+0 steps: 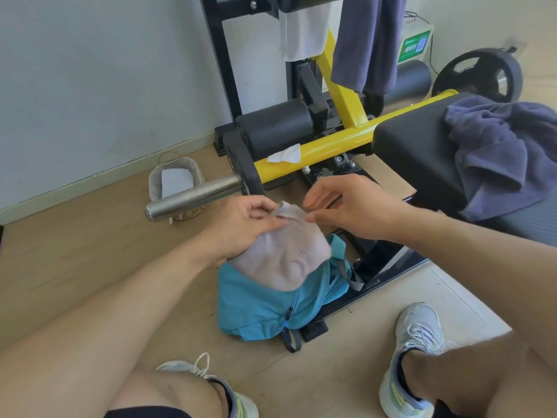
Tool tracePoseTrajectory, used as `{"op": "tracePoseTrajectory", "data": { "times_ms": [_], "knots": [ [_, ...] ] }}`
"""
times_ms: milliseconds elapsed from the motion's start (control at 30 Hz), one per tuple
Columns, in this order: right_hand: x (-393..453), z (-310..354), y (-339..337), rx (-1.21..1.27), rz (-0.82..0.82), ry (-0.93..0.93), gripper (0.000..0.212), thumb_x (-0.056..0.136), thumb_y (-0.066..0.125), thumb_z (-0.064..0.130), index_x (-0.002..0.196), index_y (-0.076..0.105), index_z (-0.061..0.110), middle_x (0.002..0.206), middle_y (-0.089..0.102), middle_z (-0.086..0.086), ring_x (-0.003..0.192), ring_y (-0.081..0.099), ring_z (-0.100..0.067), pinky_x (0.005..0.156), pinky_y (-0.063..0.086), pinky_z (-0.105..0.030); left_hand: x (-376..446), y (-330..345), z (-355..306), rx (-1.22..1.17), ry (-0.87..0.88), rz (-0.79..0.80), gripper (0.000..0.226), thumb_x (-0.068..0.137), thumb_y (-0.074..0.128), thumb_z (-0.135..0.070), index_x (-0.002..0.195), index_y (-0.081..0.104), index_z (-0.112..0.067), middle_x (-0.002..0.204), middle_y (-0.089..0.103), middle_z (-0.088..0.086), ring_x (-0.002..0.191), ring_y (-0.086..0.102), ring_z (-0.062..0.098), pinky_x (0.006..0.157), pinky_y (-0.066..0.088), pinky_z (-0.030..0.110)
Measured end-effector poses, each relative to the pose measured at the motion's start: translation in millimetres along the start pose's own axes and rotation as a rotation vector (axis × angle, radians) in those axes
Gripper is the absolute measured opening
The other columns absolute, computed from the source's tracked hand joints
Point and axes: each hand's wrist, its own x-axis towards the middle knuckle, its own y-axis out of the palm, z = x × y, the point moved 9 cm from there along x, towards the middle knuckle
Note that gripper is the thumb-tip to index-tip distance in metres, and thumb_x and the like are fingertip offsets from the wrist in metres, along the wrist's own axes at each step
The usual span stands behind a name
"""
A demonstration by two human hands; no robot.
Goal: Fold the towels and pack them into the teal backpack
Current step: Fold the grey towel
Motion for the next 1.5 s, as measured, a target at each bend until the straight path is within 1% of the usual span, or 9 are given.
{"op": "tracePoseTrajectory", "data": {
  "times_ms": [133, 300, 433, 600, 767, 900, 1000, 1200, 1500],
  "knots": [
    [-2.0, 26.9, 12.8, 0.076, -0.049, -0.100, 0.021, 0.079, 0.085, 0.036, 0.097, 0.076, 0.029, 0.089, 0.069, 0.016, 0.086, 0.062, 0.002, 0.071, 0.050, -0.013, -9.4, 25.5, -3.2, -0.146, -0.087, 0.047, 0.019, 0.085, 0.079, -0.012, 0.101, 0.075, -0.004, 0.094, 0.078, 0.014, 0.085, 0.068, 0.014, 0.075, 0.053, 0.022],
    [0.4, 21.4, 3.5, 0.171, -0.105, -0.084, 0.025, 0.075, 0.088, 0.032, 0.094, 0.074, 0.025, 0.090, 0.073, 0.010, 0.085, 0.067, -0.003, 0.077, 0.057, -0.020, -16.2, 27.8, -2.2, -0.358, -0.239, 0.081, 0.014, 0.091, 0.066, -0.014, 0.101, 0.075, -0.009, 0.081, 0.068, 0.005, 0.062, 0.058, 0.011, 0.054, 0.044, 0.022],
    [-0.5, 21.1, -1.8, 0.215, -0.172, -0.072, 0.021, 0.076, 0.087, 0.033, 0.091, 0.075, 0.024, 0.092, 0.073, 0.012, 0.087, 0.068, 0.001, 0.077, 0.056, -0.014, -18.8, 30.7, -5.0, -0.533, -0.310, 0.087, 0.028, 0.098, 0.054, -0.034, 0.100, 0.074, -0.013, 0.077, 0.067, 0.002, 0.059, 0.057, 0.012, 0.053, 0.044, 0.025],
    [-2.9, 23.1, -2.7, 0.222, -0.174, -0.071, 0.020, 0.075, 0.088, 0.034, 0.089, 0.078, 0.024, 0.088, 0.072, 0.014, 0.084, 0.067, 0.004, 0.075, 0.054, -0.010, -21.1, 37.6, -4.5, -0.526, -0.349, 0.104, 0.029, 0.097, 0.059, -0.033, 0.112, 0.073, -0.012, 0.080, 0.066, 0.002, 0.059, 0.059, 0.011, 0.052, 0.048, 0.022],
    [-5.4, 24.5, -2.8, 0.236, -0.161, -0.081, 0.024, 0.072, 0.090, 0.034, 0.090, 0.077, 0.026, 0.087, 0.075, 0.010, 0.084, 0.069, -0.003, 0.078, 0.057, -0.018, -23.8, 40.7, -6.6, -0.534, -0.379, 0.126, 0.019, 0.096, 0.058, -0.030, 0.098, 0.067, -0.014, 0.074, 0.066, 0.002, 0.058, 0.061, 0.014, 0.052, 0.049, 0.025],
    [-6.6, 24.5, 0.9, 0.148, -0.103, -0.062, 0.029, 0.074, 0.088, 0.040, 0.098, 0.077, 0.030, 0.086, 0.072, 0.011, 0.083, 0.067, -0.003, 0.073, 0.052, -0.013, -26.5, 42.0, -6.5, -0.531, -0.405, 0.136, 0.017, 0.096, 0.055, -0.022, 0.087, 0.066, -0.012, 0.069, 0.065, 0.002, 0.056, 0.063, 0.015, 0.051, 0.052, 0.025],
    [-6.5, 21.3, 2.8, 0.108, -0.050, -0.045, 0.025, 0.077, 0.085, 0.043, 0.098, 0.077, 0.031, 0.088, 0.072, 0.011, 0.084, 0.066, -0.003, 0.073, 0.052, -0.015, -26.3, 41.6, -4.2, -0.545, -0.419, 0.153, 0.018, 0.097, 0.055, -0.020, 0.095, 0.069, -0.010, 0.076, 0.071, 0.005, 0.065, 0.068, 0.017, 0.061, 0.056, 0.027],
    [-5.6, 23.7, 2.1, 0.176, -0.019, -0.093, 0.016, 0.083, 0.082, 0.030, 0.091, 0.073, 0.020, 0.093, 0.070, 0.013, 0.091, 0.063, 0.005, 0.075, 0.051, -0.009, -25.1, 36.9, -5.5, -0.525, -0.402, 0.166, 0.025, 0.101, 0.056, -0.023, 0.111, 0.073, -0.008, 0.085, 0.072, 0.006, 0.067, 0.068, 0.014, 0.055, 0.057, 0.026],
    [-6.7, 20.2, 3.0, 0.148, -0.004, -0.087, 0.013, 0.092, 0.072, 0.032, 0.097, 0.066, 0.021, 0.098, 0.073, 0.007, 0.091, 0.067, -0.007, 0.085, 0.059, -0.030, -19.1, 16.8, -11.8, -0.277, -0.235, 0.126, 0.036, 0.100, 0.060, -0.025, 0.118, 0.067, 0.005, 0.087, 0.068, 0.005, 0.068, 0.062, 0.013, 0.051, 0.054, 0.026]
  ]
}}
